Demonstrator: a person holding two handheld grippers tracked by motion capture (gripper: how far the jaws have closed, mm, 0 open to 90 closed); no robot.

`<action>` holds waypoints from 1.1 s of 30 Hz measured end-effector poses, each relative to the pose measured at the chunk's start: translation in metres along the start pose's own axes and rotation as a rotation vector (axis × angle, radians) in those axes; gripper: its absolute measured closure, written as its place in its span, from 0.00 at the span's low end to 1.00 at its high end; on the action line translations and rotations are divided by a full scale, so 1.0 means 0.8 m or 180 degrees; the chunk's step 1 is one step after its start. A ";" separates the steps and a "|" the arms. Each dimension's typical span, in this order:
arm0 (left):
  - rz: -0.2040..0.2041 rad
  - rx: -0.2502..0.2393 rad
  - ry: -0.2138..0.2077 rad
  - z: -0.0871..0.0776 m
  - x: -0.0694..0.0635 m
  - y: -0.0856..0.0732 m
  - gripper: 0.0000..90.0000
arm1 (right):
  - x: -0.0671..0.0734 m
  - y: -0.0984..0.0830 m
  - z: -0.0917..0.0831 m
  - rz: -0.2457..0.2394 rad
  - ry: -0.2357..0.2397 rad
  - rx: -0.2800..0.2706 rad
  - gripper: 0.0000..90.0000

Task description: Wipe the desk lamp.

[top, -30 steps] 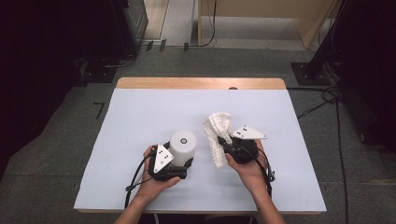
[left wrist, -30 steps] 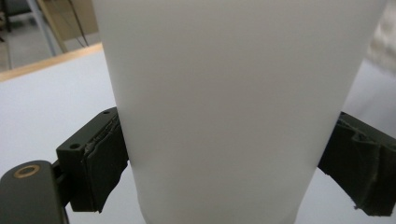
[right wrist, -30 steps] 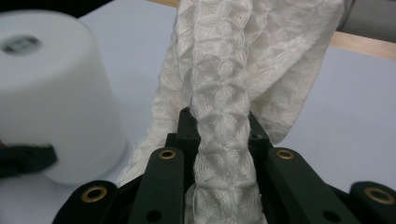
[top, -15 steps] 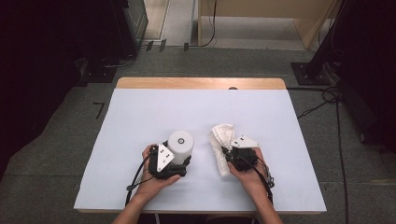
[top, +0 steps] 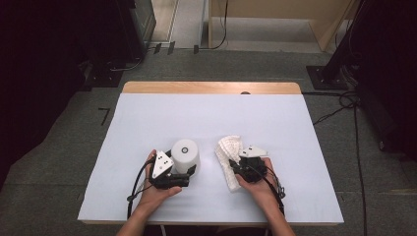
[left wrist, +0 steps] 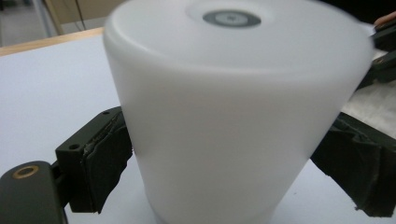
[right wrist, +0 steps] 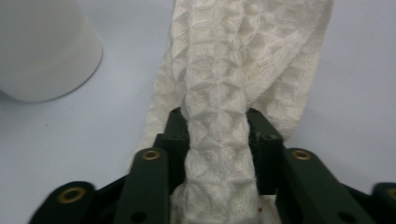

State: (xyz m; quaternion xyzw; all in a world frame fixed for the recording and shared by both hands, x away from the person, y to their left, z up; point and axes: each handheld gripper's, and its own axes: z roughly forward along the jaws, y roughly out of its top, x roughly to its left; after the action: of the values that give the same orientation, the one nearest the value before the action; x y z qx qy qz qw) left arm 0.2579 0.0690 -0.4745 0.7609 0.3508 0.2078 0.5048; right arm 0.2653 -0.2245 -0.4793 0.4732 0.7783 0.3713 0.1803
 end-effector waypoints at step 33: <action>0.0032 -0.0255 -0.0207 -0.003 -0.007 0.017 0.10 | 0.082 0.031 -0.027 -0.0266 0.0565 -0.0828 0.86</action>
State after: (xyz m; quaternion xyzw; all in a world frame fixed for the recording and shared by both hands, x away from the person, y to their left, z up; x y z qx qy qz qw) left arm 0.2569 0.0625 -0.4610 0.7482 0.3219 0.1994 0.5449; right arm 0.2341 -0.1691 -0.4420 0.3784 0.7555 0.5015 0.1859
